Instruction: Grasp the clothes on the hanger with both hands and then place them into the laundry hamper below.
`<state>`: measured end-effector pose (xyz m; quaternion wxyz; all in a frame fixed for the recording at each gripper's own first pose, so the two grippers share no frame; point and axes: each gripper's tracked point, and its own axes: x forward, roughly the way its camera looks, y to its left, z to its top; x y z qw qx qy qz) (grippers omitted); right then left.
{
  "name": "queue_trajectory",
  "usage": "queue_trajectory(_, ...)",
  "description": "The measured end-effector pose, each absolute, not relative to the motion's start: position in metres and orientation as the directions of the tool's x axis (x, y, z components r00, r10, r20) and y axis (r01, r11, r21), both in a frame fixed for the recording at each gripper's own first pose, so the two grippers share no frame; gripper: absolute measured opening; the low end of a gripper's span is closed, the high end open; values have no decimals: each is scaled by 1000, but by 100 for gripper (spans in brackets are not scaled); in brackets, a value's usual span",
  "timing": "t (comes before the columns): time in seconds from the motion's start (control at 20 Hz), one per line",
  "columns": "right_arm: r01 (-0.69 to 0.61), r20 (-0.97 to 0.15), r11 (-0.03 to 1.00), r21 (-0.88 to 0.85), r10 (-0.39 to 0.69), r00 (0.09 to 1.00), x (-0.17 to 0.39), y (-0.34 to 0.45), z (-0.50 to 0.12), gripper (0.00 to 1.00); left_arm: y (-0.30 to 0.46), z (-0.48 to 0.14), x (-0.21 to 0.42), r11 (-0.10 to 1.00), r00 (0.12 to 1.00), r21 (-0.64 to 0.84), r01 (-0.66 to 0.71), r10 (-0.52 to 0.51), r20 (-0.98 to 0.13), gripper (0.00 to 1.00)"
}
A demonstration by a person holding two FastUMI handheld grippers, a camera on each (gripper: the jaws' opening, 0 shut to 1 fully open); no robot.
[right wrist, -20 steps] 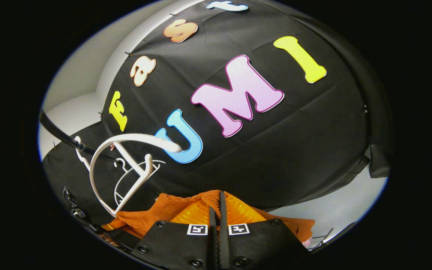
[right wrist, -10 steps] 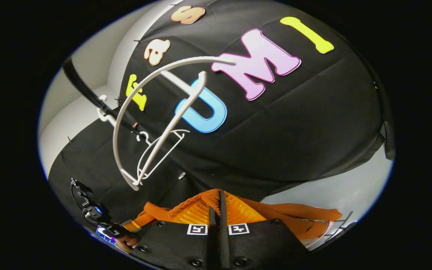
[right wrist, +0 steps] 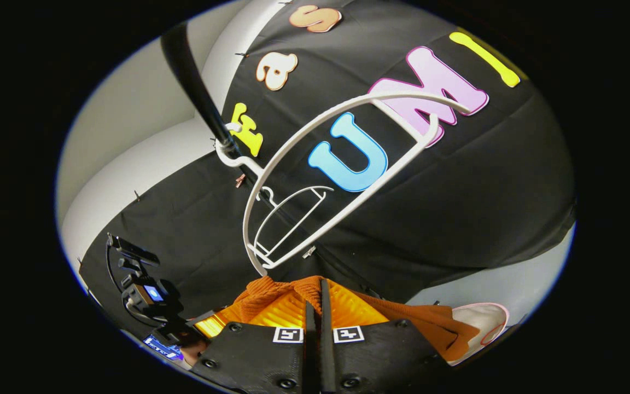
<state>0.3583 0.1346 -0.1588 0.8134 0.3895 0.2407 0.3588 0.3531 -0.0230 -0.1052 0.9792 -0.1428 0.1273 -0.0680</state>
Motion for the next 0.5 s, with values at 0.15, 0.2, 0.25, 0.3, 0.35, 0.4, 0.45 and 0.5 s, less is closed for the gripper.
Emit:
queue_trajectory(0.15,-374,-188,492,786,767,614,356,138,-198,5,-29,-142,356,943,939,-322,86,-185,-291,2)
queue_trajectory(0.2,-357,-220,511,782,762,608,357,137,-216,5,-31,-157,358,939,930,-332,86,-195,-312,5)
queue_trajectory(0.25,-341,-252,530,776,757,604,358,137,-233,5,-34,-174,360,937,919,-338,85,-205,-337,5)
queue_trajectory(0.3,-329,-286,552,766,751,595,359,138,-252,5,-35,-191,363,936,906,-342,84,-215,-365,5)
queue_trajectory(0.35,-318,-318,574,755,744,587,360,137,-271,5,-37,-210,365,935,892,-344,82,-223,-394,5)
queue_trajectory(0.4,-309,-349,595,742,737,579,361,136,-288,5,-38,-227,367,935,877,-345,78,-229,-421,5)
queue_trajectory(0.45,-300,-378,612,732,731,568,361,134,-305,6,-39,-244,370,934,862,-349,74,-236,-449,5)
queue_trajectory(0.5,-290,-408,631,719,722,559,361,133,-320,5,-40,-261,370,933,846,-353,68,-241,-475,5)
